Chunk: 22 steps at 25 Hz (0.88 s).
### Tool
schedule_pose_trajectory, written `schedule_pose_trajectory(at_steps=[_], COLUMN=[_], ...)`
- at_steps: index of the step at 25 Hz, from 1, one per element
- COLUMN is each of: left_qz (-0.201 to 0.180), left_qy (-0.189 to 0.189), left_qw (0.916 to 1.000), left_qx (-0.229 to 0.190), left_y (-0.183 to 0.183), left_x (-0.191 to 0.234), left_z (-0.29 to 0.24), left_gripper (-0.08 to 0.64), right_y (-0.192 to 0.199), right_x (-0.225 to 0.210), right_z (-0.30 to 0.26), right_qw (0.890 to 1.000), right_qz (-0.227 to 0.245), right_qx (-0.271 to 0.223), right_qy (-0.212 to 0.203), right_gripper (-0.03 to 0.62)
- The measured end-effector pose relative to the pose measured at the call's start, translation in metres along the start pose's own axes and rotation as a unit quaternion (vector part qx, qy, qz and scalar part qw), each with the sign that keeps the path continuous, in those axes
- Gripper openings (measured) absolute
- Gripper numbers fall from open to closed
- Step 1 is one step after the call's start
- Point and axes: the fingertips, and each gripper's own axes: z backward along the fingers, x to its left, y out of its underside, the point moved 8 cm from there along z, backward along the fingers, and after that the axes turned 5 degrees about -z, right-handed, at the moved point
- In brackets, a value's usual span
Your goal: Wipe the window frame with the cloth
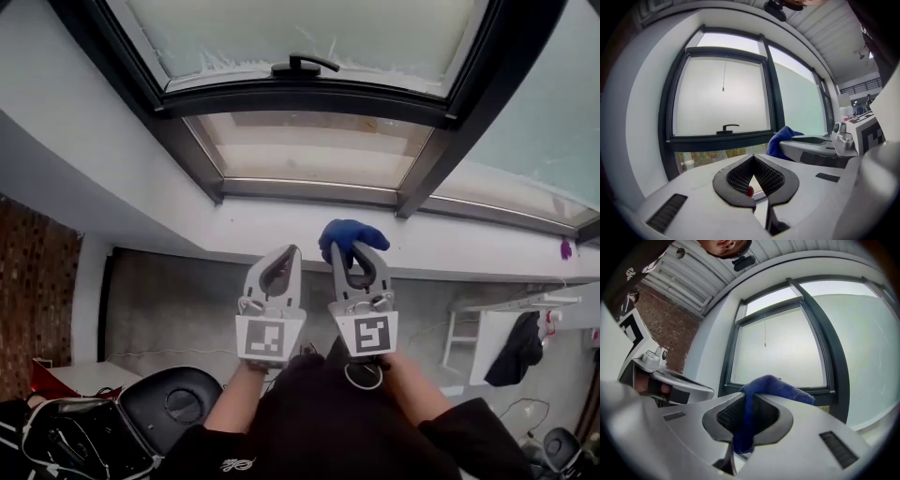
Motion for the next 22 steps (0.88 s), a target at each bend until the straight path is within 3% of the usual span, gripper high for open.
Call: schedule_pose_trajectory(at_steps=[4, 7, 11, 15, 18, 22], left_qz=[0.004, 0.03, 0.03, 0.047, 0.052, 0.039], left_qy=[0.008, 0.011, 0.011, 0.013, 0.006, -0.011], left_qw=[0.9998, 0.9991, 0.9982, 0.9978, 0.998, 0.9978], left_qx=[-0.018, -0.029, -0.05, -0.046, -0.035, -0.052], left_y=[0.001, 0.006, 0.001, 0.004, 0.006, -0.011], left_x=[-0.007, -0.02, -0.046, -0.08, -0.117, -0.205], left_z=[0.033, 0.044, 0.056, 0.059, 0.057, 0.074], left_gripper=[0.005, 0.005, 0.005, 0.005, 0.005, 0.005], right_y=[-0.014, -0.02, -0.027, -0.031, -0.033, -0.049], right_x=[0.026, 0.032, 0.026, 0.01, -0.012, -0.051], right_z=[0.032, 0.053, 0.077, 0.104, 0.135, 0.213], right_qw=[1.0, 0.999, 0.999, 0.998, 0.998, 0.998], right_qz=[0.019, 0.03, 0.039, 0.043, 0.042, 0.041], right_qx=[0.006, 0.015, 0.022, 0.027, 0.031, 0.008], right_qy=[-0.009, -0.017, -0.024, -0.027, -0.035, -0.042], right_gripper=[0.034, 0.034, 0.034, 0.034, 0.034, 0.034])
